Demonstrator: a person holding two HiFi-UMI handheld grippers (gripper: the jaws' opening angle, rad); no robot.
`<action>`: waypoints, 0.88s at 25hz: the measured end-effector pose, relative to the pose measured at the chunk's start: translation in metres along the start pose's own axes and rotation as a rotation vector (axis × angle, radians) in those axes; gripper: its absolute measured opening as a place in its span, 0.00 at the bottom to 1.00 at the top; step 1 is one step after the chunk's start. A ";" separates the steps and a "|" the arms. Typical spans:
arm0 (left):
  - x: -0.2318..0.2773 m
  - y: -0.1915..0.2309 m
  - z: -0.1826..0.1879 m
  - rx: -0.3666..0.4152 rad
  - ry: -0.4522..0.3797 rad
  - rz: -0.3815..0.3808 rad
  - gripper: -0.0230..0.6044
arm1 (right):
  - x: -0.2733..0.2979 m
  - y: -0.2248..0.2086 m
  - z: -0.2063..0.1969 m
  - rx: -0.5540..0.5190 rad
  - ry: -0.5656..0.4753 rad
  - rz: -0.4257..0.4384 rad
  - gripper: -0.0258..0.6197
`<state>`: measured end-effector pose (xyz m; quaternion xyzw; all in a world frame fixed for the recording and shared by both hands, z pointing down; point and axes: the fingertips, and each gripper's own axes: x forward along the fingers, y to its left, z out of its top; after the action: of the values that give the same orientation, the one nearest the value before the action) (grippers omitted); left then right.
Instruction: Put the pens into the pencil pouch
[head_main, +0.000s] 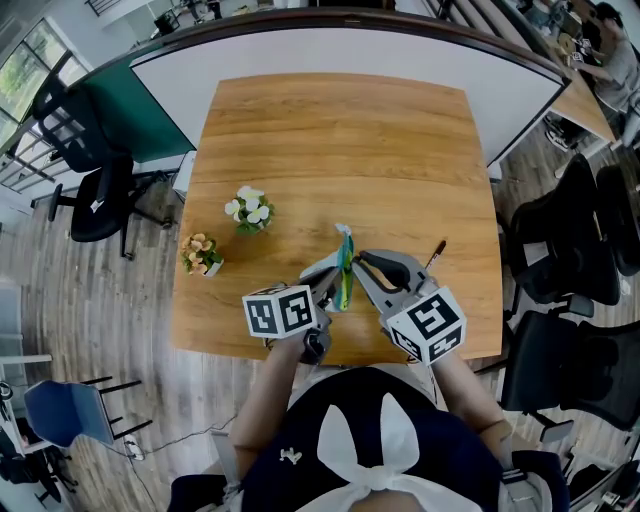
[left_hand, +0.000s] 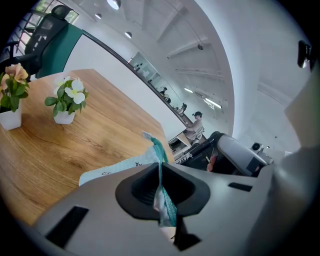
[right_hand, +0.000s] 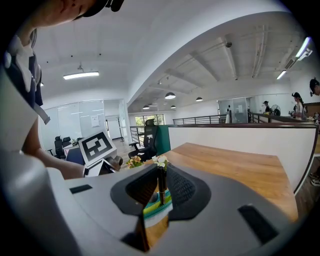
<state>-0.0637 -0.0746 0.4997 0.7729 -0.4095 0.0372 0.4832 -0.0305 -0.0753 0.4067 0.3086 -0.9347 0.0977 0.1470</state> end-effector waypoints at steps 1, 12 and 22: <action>0.000 0.000 0.000 0.002 0.002 0.000 0.10 | 0.001 0.000 -0.002 0.002 0.007 0.001 0.13; 0.001 -0.004 -0.002 0.003 0.007 -0.003 0.10 | 0.013 -0.005 -0.034 0.012 0.098 0.025 0.14; 0.006 -0.008 -0.004 0.005 0.019 -0.008 0.10 | 0.022 -0.012 -0.060 0.020 0.167 0.033 0.14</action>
<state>-0.0537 -0.0737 0.4986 0.7756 -0.4015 0.0436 0.4852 -0.0275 -0.0806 0.4715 0.2854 -0.9231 0.1348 0.2196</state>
